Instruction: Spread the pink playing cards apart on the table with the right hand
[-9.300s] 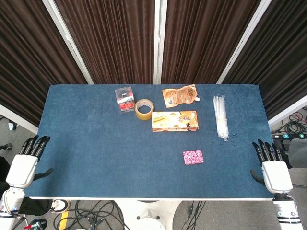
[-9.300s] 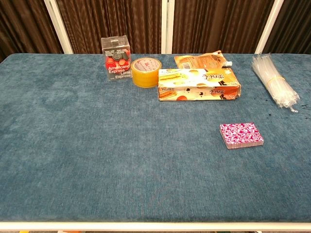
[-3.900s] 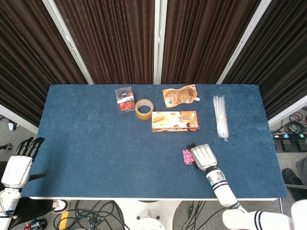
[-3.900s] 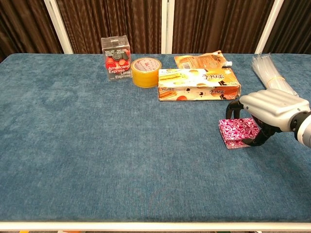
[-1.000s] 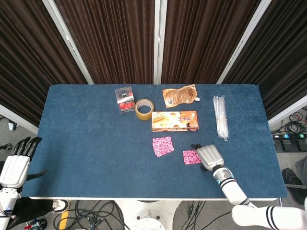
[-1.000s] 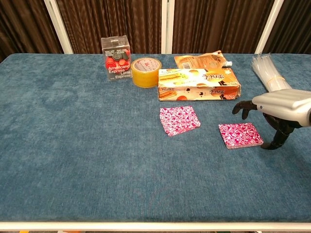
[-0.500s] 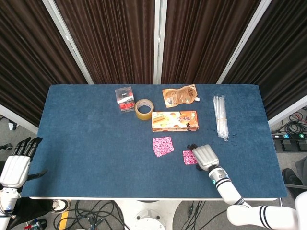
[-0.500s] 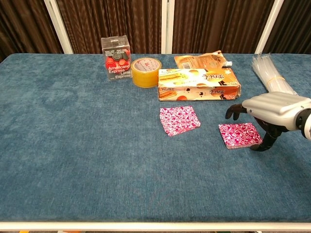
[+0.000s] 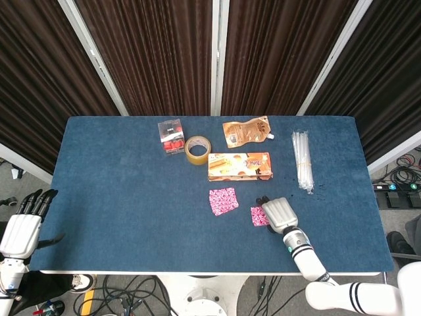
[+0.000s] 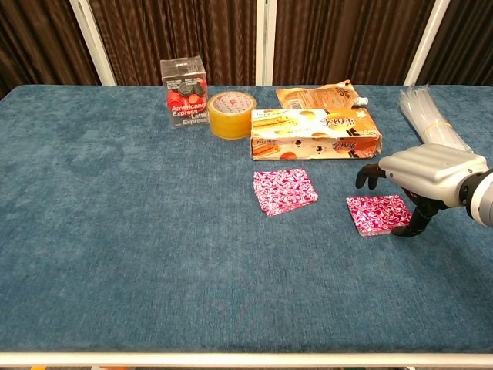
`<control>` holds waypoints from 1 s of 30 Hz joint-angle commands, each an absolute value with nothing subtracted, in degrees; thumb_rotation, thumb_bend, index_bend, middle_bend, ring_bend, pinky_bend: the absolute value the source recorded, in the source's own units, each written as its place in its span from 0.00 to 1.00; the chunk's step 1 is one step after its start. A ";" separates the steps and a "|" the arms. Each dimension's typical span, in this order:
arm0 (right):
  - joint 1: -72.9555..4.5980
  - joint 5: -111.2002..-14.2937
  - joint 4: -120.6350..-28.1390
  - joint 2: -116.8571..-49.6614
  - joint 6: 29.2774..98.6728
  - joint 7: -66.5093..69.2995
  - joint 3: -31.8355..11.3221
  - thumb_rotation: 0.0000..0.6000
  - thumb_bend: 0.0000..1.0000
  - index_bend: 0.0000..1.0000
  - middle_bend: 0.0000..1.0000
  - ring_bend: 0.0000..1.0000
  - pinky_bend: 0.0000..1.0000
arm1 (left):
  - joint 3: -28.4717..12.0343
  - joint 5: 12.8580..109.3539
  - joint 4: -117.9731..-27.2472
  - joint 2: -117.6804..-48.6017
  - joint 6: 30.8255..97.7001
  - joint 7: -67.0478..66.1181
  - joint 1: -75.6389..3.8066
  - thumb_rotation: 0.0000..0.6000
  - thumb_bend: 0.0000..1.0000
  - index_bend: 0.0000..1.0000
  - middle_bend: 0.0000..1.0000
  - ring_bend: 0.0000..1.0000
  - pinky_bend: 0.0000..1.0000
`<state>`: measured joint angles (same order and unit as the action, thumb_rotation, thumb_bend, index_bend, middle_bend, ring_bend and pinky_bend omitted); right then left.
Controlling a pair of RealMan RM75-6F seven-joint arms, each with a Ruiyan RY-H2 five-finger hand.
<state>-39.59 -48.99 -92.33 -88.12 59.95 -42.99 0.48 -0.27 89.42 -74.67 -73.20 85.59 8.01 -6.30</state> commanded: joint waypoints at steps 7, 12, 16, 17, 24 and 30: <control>-39.75 -47.97 -91.94 -88.75 59.50 -43.78 0.37 1.00 0.15 0.23 0.25 0.66 0.76 | -0.21 89.39 -74.58 -73.14 85.61 8.18 -6.21 1.00 0.00 0.06 0.07 0.00 0.10; -39.80 -47.69 -91.72 -88.94 59.42 -43.95 0.26 1.00 0.15 0.24 0.26 0.66 0.76 | -0.21 89.33 -74.50 -73.18 85.50 8.28 -6.23 1.00 0.00 0.06 0.07 0.00 0.10; -39.78 -47.58 -91.60 -89.09 59.54 -44.15 0.26 1.00 0.15 0.26 0.27 0.66 0.76 | -0.24 89.27 -74.45 -73.16 85.51 8.45 -6.22 1.00 0.00 0.06 0.07 0.00 0.10; -39.74 -47.62 -91.57 -89.16 59.60 -44.17 0.28 1.00 0.15 0.27 0.28 0.66 0.76 | -0.27 89.25 -74.43 -73.15 85.51 8.49 -6.24 1.00 0.00 0.06 0.07 0.00 0.10; -39.45 -47.80 -91.11 -89.71 60.11 -44.29 0.34 1.00 0.16 0.31 0.31 0.66 0.76 | -0.26 89.19 -74.40 -73.13 85.46 8.56 -6.21 1.00 0.00 0.06 0.07 0.00 0.10; -39.23 -48.24 -91.05 -89.82 60.64 -44.11 0.05 1.00 0.17 0.33 0.33 0.66 0.76 | -0.26 89.09 -74.34 -73.18 85.36 8.55 -6.20 1.00 0.00 0.06 0.07 0.00 0.10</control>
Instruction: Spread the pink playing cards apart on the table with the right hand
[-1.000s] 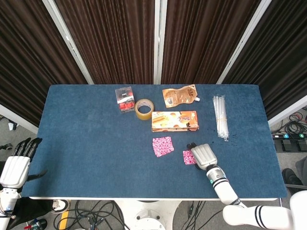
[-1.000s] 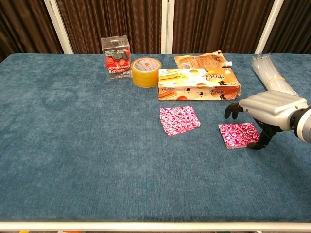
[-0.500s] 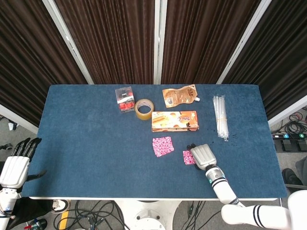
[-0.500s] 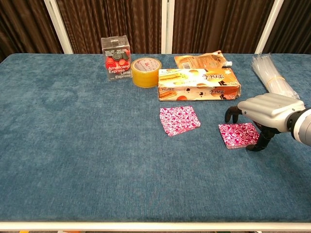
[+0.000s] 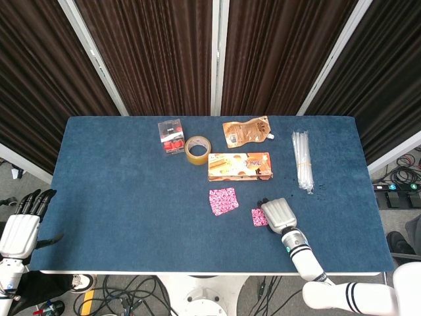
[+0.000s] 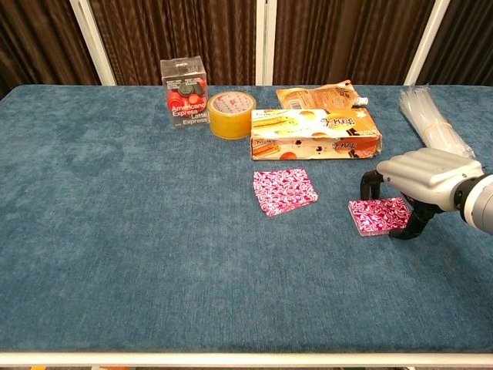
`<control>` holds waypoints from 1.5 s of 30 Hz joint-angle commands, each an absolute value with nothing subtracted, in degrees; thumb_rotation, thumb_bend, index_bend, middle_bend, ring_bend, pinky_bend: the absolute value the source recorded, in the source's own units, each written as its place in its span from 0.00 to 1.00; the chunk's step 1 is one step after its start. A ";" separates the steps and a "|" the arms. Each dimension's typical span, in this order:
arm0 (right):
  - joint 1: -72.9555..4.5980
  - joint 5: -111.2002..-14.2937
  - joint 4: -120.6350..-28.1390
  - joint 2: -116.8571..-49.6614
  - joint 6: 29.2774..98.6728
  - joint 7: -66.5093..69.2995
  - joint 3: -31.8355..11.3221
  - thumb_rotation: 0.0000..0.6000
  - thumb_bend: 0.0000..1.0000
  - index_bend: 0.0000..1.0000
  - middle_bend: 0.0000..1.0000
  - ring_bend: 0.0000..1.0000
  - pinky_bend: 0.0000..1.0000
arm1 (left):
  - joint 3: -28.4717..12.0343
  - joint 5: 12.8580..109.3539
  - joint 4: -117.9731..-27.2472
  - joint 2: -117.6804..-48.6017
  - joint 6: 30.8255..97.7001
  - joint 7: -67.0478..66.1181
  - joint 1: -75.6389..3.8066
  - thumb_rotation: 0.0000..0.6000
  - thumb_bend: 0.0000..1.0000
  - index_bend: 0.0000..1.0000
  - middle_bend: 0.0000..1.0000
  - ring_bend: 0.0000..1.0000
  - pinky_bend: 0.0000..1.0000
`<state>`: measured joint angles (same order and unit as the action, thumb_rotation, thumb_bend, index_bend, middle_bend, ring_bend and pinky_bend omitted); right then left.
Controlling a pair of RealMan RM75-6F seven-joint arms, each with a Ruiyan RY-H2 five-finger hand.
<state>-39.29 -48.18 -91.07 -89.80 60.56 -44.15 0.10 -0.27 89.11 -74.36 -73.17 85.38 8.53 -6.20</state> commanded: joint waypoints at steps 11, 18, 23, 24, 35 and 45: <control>-39.07 -47.75 -90.78 -90.18 60.48 -44.67 -0.03 1.00 0.17 0.34 0.33 0.66 0.76 | -0.28 88.90 -73.91 -73.38 85.28 8.83 -6.11 1.00 0.00 0.06 0.07 0.00 0.10; -39.09 -47.46 -90.49 -90.53 60.50 -45.05 -0.11 1.00 0.17 0.34 0.35 0.66 0.76 | -0.23 88.86 -73.62 -73.45 85.31 9.16 -6.01 1.00 0.00 0.06 0.07 0.00 0.10; -38.89 -48.10 -90.24 -90.83 61.04 -44.73 -0.33 1.00 0.19 0.35 0.36 0.66 0.76 | -0.25 88.89 -73.56 -73.45 85.33 9.25 -6.02 1.00 0.00 0.06 0.07 0.00 0.10; -38.83 -48.26 -90.17 -90.87 61.11 -44.63 -0.34 1.00 0.19 0.36 0.37 0.66 0.76 | -0.25 88.89 -73.56 -73.45 85.30 9.23 -6.03 1.00 0.00 0.06 0.07 0.00 0.10; -38.13 -49.91 -90.04 -90.87 61.71 -43.59 -0.56 1.00 0.20 0.39 0.39 0.66 0.76 | -0.25 88.84 -73.71 -73.34 85.13 9.22 -6.08 1.00 0.00 0.06 0.07 0.00 0.10; -37.91 -50.26 -90.02 -90.87 61.57 -43.27 -0.91 1.00 0.20 0.39 0.39 0.66 0.76 | -0.20 88.78 -73.49 -73.45 85.15 9.33 -5.96 1.00 0.00 0.06 0.07 0.00 0.10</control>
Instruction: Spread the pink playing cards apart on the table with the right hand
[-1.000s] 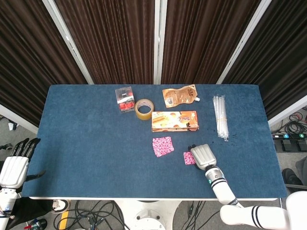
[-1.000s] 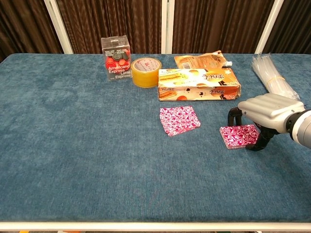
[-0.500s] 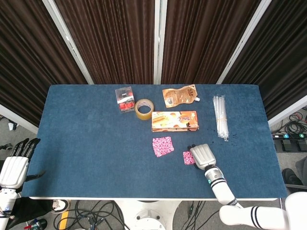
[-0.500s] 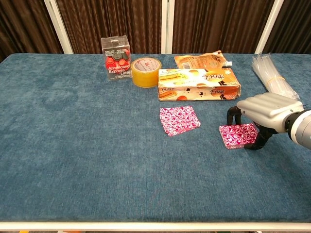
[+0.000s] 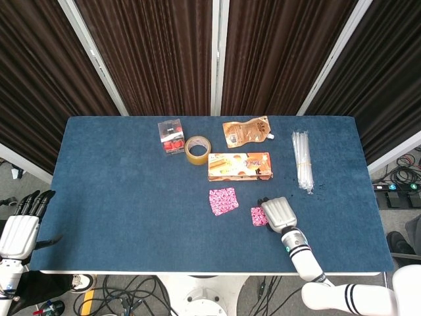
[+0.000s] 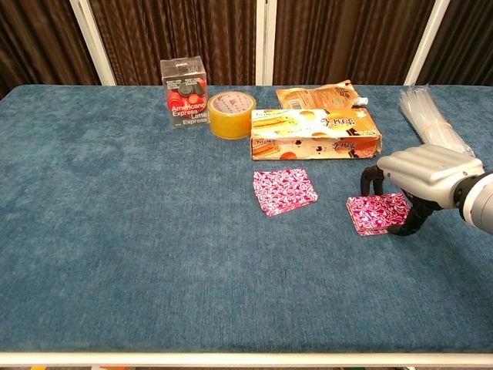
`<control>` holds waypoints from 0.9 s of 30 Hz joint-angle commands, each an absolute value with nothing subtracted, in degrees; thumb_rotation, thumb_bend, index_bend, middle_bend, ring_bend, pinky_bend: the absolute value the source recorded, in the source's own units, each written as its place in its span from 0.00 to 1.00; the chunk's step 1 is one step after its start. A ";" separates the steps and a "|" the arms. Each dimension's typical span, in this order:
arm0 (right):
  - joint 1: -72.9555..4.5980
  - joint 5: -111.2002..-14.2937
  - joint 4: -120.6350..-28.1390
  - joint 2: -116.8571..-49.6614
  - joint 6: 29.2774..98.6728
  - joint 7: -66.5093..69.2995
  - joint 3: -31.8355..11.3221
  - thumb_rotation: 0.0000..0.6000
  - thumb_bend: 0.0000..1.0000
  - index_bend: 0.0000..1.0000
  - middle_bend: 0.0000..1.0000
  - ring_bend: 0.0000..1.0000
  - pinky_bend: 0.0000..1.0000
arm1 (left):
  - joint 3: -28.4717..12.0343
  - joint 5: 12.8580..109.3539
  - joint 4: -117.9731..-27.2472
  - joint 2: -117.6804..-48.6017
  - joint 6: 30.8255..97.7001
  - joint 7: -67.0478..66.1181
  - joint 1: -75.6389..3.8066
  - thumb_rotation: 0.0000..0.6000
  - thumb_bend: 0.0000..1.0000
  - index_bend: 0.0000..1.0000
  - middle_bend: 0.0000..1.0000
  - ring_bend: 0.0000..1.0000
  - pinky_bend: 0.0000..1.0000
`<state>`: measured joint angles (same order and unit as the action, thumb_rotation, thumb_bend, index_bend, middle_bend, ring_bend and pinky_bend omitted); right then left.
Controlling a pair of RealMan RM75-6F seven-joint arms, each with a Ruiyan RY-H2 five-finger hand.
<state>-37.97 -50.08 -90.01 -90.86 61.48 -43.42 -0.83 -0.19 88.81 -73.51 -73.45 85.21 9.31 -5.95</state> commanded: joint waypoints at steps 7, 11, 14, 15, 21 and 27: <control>-37.48 -51.43 -90.23 -90.62 61.95 -42.10 -1.34 1.00 0.20 0.40 0.39 0.66 0.76 | -0.22 88.74 -73.38 -73.49 85.09 9.43 -5.97 1.00 0.00 0.06 0.07 0.00 0.10; -37.41 -52.65 -91.15 -90.30 62.04 -41.04 -1.78 1.00 0.20 0.41 0.40 0.66 0.76 | -0.32 88.63 -73.43 -73.41 85.11 9.42 -5.97 1.00 0.00 0.06 0.07 0.00 0.10; -37.50 -53.55 -92.48 -89.95 62.07 -40.83 -1.92 1.00 0.20 0.42 0.41 0.66 0.76 | -0.36 88.62 -73.50 -73.39 85.16 9.34 -5.96 1.00 0.00 0.06 0.07 0.00 0.10; -37.52 -53.82 -93.07 -89.83 62.11 -40.88 -1.89 1.00 0.20 0.42 0.41 0.66 0.76 | -0.36 88.63 -73.52 -73.40 85.16 9.34 -5.97 1.00 0.00 0.06 0.07 0.00 0.10; -37.83 -55.98 -96.51 -90.03 62.49 -42.39 -1.11 1.00 0.20 0.42 0.41 0.66 0.76 | -0.37 88.62 -73.46 -73.41 85.25 9.38 -5.91 1.00 0.00 0.06 0.07 0.00 0.10; -38.87 -55.84 -97.33 -92.29 61.38 -44.11 -0.96 1.00 0.20 0.43 0.41 0.66 0.76 | -0.56 88.52 -73.47 -73.39 85.42 9.59 -5.90 1.00 0.00 0.06 0.07 0.00 0.10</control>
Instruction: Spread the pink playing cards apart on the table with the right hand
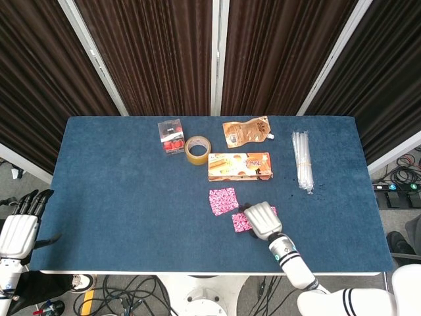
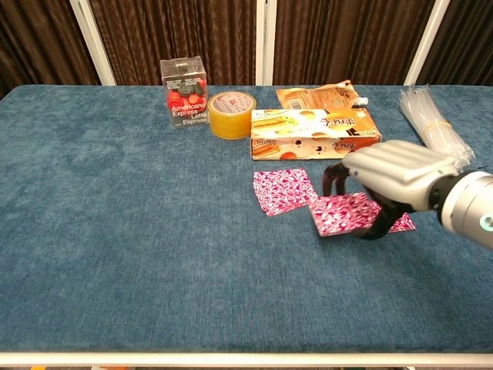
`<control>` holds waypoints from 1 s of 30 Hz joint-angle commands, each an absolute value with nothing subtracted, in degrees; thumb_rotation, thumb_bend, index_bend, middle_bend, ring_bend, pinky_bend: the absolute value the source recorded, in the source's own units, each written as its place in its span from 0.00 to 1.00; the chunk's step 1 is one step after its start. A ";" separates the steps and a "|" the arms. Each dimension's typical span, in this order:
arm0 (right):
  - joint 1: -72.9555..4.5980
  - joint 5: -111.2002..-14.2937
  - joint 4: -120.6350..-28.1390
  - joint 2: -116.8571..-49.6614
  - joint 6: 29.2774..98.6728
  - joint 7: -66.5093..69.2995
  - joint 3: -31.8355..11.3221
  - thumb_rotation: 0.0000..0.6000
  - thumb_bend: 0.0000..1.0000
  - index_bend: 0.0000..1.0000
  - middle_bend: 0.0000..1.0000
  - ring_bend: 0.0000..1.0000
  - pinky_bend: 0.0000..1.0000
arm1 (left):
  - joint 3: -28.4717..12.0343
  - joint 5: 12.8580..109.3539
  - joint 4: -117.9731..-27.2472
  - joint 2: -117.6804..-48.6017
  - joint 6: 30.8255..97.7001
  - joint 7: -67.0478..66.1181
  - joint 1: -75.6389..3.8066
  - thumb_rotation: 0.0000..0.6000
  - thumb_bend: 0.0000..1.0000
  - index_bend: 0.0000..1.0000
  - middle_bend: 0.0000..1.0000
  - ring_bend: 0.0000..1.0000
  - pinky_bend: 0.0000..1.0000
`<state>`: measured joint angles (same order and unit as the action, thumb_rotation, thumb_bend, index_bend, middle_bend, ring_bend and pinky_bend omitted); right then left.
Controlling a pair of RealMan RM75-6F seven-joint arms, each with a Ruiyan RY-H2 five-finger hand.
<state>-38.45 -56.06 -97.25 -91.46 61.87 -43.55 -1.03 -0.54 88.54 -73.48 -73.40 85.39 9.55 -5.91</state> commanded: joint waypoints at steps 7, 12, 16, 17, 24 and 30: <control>-39.50 -55.87 -97.35 -95.12 60.65 -46.05 0.28 1.00 0.20 0.43 0.42 0.66 0.76 | -0.68 88.18 -73.29 -73.27 85.41 10.05 -5.76 1.00 0.00 0.06 0.07 0.00 0.10; -39.32 -56.67 -98.12 -95.89 61.23 -47.43 1.56 1.00 0.20 0.43 0.42 0.66 0.76 | -0.68 88.19 -72.84 -73.40 85.47 10.48 -5.69 1.00 0.00 0.06 0.07 0.00 0.10; -39.23 -56.63 -98.10 -96.20 61.16 -47.82 2.04 1.00 0.20 0.43 0.42 0.66 0.76 | -0.69 88.20 -72.64 -73.47 85.54 10.66 -5.65 1.00 0.00 0.06 0.07 0.00 0.10; -39.26 -56.53 -98.03 -96.22 61.02 -47.88 2.10 1.00 0.20 0.43 0.41 0.66 0.76 | -0.70 88.18 -72.61 -73.48 85.52 10.70 -5.65 1.00 0.00 0.06 0.07 0.00 0.10; -39.82 -55.05 -97.50 -96.03 59.80 -48.74 2.27 1.00 0.16 0.32 0.30 0.66 0.76 | -0.75 88.02 -72.44 -73.48 85.34 10.88 -5.66 1.00 0.00 0.06 0.07 0.00 0.10; -40.42 -53.58 -97.72 -95.51 58.74 -48.74 2.07 1.00 0.11 0.22 0.21 0.64 0.76 | -0.71 87.98 -72.48 -73.37 85.34 11.18 -5.56 1.00 0.00 0.06 0.07 0.00 0.11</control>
<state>-40.40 -53.60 -97.70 -95.52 58.76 -48.75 2.10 -0.72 87.98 -72.48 -73.37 85.35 11.18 -5.56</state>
